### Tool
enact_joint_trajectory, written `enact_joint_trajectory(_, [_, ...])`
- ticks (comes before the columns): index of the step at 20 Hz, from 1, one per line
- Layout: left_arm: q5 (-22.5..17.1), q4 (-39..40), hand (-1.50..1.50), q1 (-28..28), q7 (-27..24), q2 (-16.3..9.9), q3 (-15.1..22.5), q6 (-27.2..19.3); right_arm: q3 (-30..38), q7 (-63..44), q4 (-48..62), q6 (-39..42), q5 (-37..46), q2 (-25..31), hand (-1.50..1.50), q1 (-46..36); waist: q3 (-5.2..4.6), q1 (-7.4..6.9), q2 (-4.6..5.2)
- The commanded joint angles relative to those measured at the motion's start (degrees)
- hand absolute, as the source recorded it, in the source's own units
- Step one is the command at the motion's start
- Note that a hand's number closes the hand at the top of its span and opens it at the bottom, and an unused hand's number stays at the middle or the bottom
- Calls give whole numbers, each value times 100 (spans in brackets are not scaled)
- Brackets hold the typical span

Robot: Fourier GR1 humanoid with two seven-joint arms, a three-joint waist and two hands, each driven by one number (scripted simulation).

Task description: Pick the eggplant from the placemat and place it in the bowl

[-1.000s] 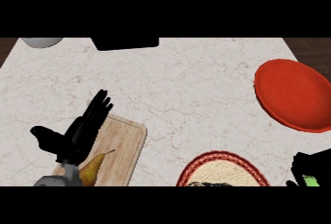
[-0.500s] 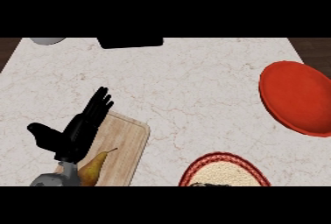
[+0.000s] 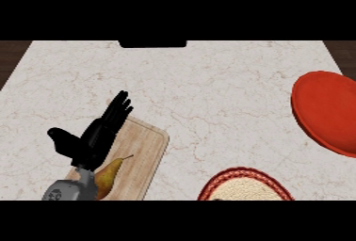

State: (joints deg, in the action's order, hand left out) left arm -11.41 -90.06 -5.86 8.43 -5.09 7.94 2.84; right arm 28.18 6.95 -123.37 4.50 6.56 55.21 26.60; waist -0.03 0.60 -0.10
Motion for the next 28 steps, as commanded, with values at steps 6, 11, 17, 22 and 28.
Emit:
enact_joint_trajectory(6, [124, 193, 0, -198, -43, 192, 152, 86, -1019, 356, 2571, 139, 199, 180, 150, -2321, 7, -235, 54])
enact_joint_trajectory(11, [86, 213, 0, -169, 21, 201, 105, 151, -2087, 216, 3382, -237, 1294, -246, 150, -3575, 4, -230, 46])
enact_joint_trajectory(17, [136, 494, 0, -129, -284, 145, -26, 258, -2593, 633, 5219, -624, 2354, -660, 150, -4833, 4, -224, 48])
enact_joint_trajectory(22, [273, 405, 0, -584, 138, 378, 188, 4, -2958, 284, 6885, -464, 2859, -995, 150, -5453, 12, -365, 104])
enact_joint_trajectory(28, [-82, -104, 0, -318, 366, 53, -84, 299, -2677, 1435, 8597, -583, 2653, -1603, -150, -6301, 16, -305, 76])
